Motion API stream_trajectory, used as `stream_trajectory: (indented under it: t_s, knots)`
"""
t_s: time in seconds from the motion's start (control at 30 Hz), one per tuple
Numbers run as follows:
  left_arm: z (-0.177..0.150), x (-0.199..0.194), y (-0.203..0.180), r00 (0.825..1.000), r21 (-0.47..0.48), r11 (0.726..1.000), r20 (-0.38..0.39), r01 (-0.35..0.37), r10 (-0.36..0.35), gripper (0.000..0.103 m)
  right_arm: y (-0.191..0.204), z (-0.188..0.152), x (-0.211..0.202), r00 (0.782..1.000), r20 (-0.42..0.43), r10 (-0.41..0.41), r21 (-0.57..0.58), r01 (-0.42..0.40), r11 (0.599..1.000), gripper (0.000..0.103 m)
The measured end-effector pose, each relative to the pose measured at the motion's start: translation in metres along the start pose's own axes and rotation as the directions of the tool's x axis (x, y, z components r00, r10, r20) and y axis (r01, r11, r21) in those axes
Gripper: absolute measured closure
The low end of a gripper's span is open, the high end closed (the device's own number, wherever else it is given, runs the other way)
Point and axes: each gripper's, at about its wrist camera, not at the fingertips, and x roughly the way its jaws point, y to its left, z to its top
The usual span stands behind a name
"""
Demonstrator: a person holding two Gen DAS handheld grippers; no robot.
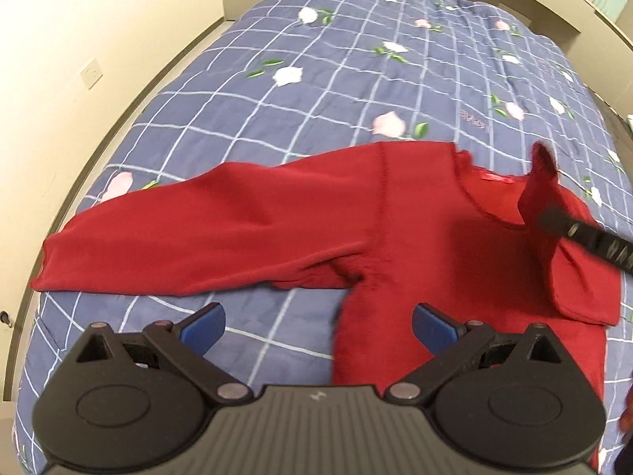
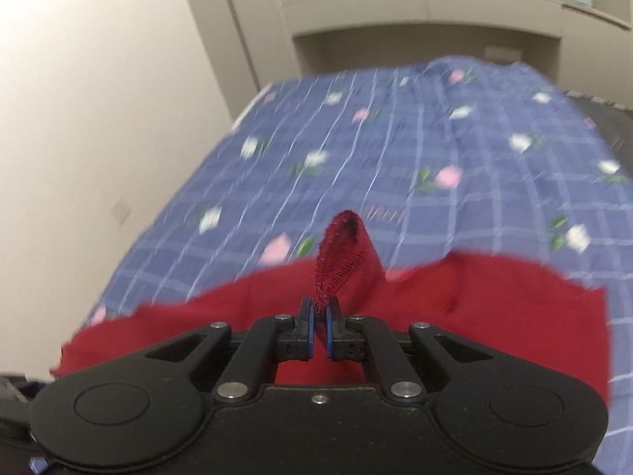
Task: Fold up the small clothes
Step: 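Carry the cuff across the sweater body and release it with the right gripper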
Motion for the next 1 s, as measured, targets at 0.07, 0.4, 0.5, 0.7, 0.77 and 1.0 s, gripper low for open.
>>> stream_trajectory:
  t_s: [0.07,0.4,0.5,0.7,0.77,1.0]
  knots:
    - [-0.002,0.003,0.005,1.0,-0.006,1.0,-0.005,0.002,-0.002,0.001,0.011,-0.012,0.014,0.999,-0.035,0.0,-0.018,-0.001,1.0,0.098]
    - [0.009,0.024,-0.023,0.998,0.014,0.998,-0.01,0.055,-0.055,0.001,0.014,-0.052,0.04,0.988,-0.153,0.005,-0.061,-0.014,0.998,0.048]
    - [0.016,0.033,-0.038,0.998,0.024,0.997,-0.01,0.067,-0.067,0.001,-0.009,-0.057,0.03,0.99,-0.138,-0.023,-0.009,0.022,1.0,0.027]
    - [0.023,0.061,-0.078,0.998,0.067,0.996,-0.022,0.058,-0.057,0.0,-0.077,-0.066,0.009,0.979,-0.128,-0.159,0.096,0.172,0.98,0.01]
    - [0.024,0.072,-0.088,0.999,0.077,0.997,-0.034,0.029,-0.026,0.0,-0.106,-0.069,0.003,0.971,-0.137,-0.195,0.138,0.214,0.967,0.008]
    - [0.024,0.104,-0.108,0.995,0.096,0.995,-0.088,-0.032,0.041,0.0,-0.193,-0.067,-0.009,0.961,-0.137,-0.242,0.28,0.272,0.921,0.006]
